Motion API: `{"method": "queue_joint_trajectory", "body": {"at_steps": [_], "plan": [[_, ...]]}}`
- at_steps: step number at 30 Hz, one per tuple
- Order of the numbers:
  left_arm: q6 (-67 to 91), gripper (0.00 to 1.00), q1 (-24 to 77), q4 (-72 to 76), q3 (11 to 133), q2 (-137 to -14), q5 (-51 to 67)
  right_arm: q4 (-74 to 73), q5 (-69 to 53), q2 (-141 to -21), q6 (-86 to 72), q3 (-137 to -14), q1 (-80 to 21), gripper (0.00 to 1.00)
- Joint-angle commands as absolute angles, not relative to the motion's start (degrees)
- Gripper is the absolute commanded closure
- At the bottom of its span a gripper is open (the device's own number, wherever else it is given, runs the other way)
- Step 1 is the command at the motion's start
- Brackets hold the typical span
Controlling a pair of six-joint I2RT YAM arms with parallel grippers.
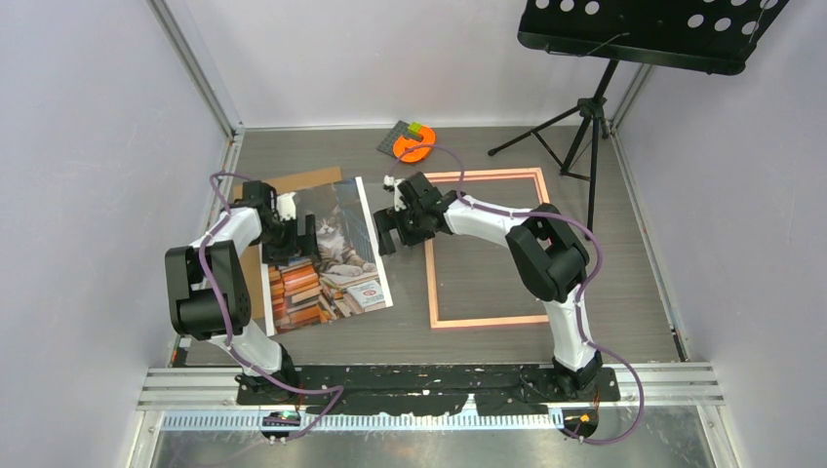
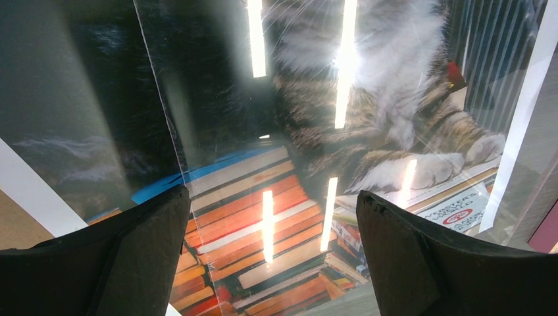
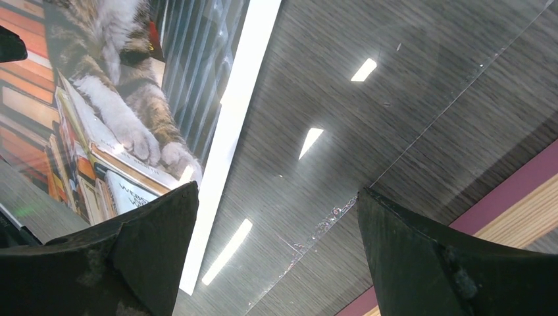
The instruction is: Put the photo into the frame
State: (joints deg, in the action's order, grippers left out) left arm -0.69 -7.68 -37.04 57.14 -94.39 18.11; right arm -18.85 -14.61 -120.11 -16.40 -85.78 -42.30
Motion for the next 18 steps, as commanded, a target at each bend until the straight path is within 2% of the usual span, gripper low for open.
{"method": "queue_joint_trajectory", "body": {"at_steps": [1,18], "plan": [[0.08,0.04,-7.12,-37.53,56.64,-95.14,25.99,-16.17,-19.71,-119.14,-17.64,-83.57,-42.89,0.04],[-1.76,0.04,-8.48,-36.48,55.01,-92.65,29.54,-8.26,-27.56,-113.68,-22.86,-79.40,-41.36,0.04]]}}
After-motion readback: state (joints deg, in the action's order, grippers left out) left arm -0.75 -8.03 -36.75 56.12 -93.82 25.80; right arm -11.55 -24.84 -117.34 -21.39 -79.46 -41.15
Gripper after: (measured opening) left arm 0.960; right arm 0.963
